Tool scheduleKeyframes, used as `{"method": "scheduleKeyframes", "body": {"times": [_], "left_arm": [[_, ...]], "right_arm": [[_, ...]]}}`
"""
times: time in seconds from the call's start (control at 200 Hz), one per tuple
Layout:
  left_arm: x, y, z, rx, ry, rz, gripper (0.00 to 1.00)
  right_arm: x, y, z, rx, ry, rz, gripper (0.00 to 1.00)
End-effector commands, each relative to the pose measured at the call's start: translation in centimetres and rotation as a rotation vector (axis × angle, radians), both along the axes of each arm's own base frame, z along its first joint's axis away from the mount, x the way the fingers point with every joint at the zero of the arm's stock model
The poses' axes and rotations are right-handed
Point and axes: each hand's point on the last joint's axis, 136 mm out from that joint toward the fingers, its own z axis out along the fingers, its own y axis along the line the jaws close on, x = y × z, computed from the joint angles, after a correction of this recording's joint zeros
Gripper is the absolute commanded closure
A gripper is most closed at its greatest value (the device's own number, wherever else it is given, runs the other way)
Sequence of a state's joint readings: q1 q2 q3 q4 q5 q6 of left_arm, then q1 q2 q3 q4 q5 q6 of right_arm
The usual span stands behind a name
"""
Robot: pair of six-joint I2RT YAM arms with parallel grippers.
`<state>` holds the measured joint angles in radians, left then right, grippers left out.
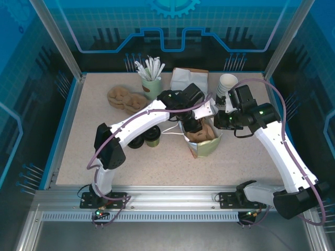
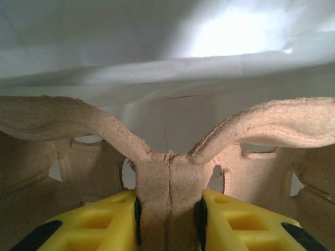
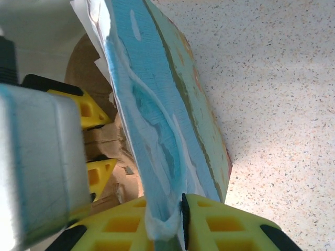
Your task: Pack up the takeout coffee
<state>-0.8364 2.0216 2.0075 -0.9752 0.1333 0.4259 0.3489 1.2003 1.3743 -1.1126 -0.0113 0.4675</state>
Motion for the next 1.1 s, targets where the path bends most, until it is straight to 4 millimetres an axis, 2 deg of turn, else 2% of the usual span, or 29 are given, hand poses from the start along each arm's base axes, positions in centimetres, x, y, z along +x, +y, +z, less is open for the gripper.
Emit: {"method": "scheduleKeyframes", "body": {"times": [0.0, 0.28, 0.405, 0.53, 0.76, 0.875, 1.091], "left_arm": [[-1.5, -0.5, -1.9, 0.063, 0.032, -0.064, 0.67], [-1.2, -0.8, -2.0, 0.059, 0.029, -0.064, 0.66], [-1.2, -1.0, -1.6, 0.043, 0.029, -0.062, 0.62], [-1.0, -1.1, -1.0, 0.035, 0.017, -0.055, 0.5], [-1.0, -1.2, 1.8, -0.025, -0.024, -0.051, 0.21], [-1.2, -1.2, 3.2, -0.051, -0.04, -0.049, 0.13], [-1.3, -1.0, 6.0, -0.103, -0.076, -0.042, 0.03]], "right_arm": [[0.6, 0.9, 1.3, 0.045, -0.059, 0.007, 0.81], [0.6, 0.7, 1.2, 0.03, -0.057, 0.002, 0.82], [0.6, 0.6, 1.1, 0.025, -0.057, 0.003, 0.82], [0.6, 0.5, 1.1, 0.018, -0.056, 0.002, 0.82], [0.6, 0.6, 1.2, 0.02, -0.053, 0.004, 0.82], [0.6, 0.6, 1.2, 0.025, -0.053, 0.002, 0.82], [0.6, 0.7, 1.2, 0.032, -0.052, -0.001, 0.82]]}}
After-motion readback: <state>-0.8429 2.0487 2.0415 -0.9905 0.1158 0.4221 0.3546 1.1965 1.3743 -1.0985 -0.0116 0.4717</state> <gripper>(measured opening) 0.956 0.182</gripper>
